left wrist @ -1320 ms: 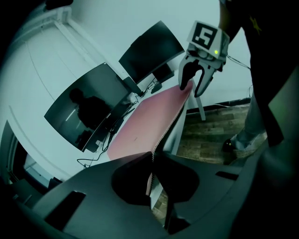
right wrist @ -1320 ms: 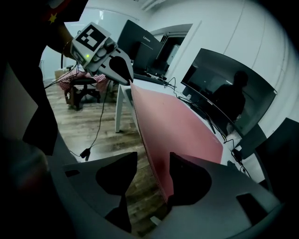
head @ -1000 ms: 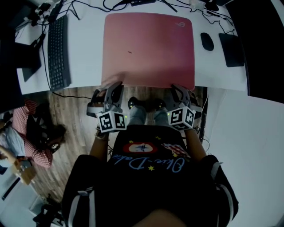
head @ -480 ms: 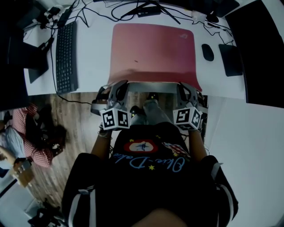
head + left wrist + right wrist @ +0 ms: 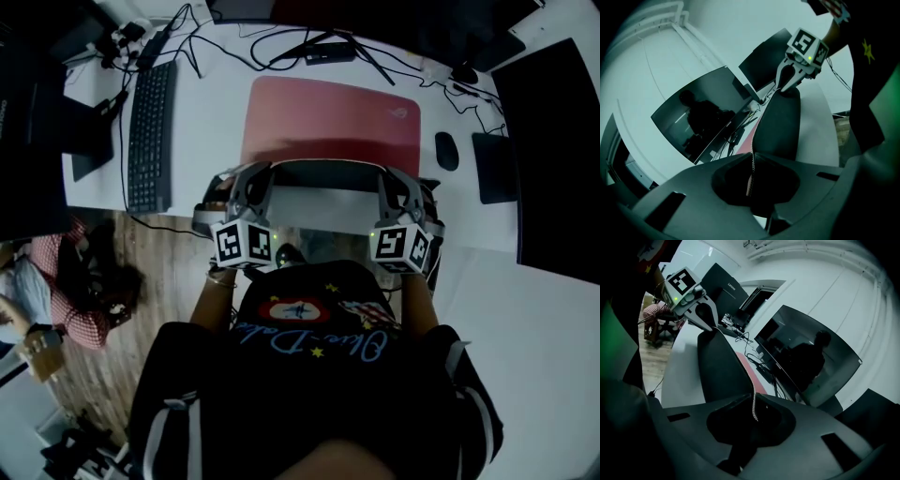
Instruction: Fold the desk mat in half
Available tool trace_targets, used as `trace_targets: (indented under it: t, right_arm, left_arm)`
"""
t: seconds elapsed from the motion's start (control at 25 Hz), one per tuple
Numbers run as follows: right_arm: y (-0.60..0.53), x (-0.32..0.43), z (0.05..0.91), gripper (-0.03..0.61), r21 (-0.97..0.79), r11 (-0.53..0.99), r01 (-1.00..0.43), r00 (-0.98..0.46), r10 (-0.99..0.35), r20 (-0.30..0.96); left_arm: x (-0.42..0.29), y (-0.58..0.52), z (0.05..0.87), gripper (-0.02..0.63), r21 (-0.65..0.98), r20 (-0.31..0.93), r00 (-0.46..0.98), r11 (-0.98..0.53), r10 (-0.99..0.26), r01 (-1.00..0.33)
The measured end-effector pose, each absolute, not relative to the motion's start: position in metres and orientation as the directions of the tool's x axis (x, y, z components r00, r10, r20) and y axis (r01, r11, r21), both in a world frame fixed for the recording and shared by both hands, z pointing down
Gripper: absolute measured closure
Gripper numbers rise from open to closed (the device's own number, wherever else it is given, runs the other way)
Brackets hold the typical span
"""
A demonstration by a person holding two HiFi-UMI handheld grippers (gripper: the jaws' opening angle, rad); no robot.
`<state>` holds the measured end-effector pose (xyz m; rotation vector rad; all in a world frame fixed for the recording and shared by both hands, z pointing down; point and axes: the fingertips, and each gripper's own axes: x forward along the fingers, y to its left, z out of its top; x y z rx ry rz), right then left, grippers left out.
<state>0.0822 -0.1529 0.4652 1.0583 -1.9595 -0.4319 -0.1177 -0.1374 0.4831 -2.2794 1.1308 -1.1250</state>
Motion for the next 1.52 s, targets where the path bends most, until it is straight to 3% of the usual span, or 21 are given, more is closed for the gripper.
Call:
trace_targets:
  t: [0.6,0.96,1.52]
  right_arm:
    - [-0.277,0.085,0.478,0.56,0.59,0.64,-0.491,-0.342,-0.765,0.546]
    - [-0.335,0.092,0.51,0.56,0.567,0.675,-0.472,-0.32,-0.73,0.604]
    - [-0.364,0.091,0.562,0.558,0.538,0.747,-0.392,-0.305,-0.657,0.69]
  left_arm:
    - [-0.114,-0.269,0.495,0.597,-0.63,0.522,0.283,-0.588,-0.804,-0.508]
    - [-0.108,-0.336,0.53,0.597,-0.592,0.602,0.256,-0.638,-0.756,-0.492]
    - [-0.105,-0.367,0.572,0.591,-0.587,0.688,0.167,-0.676,-0.706,-0.446]
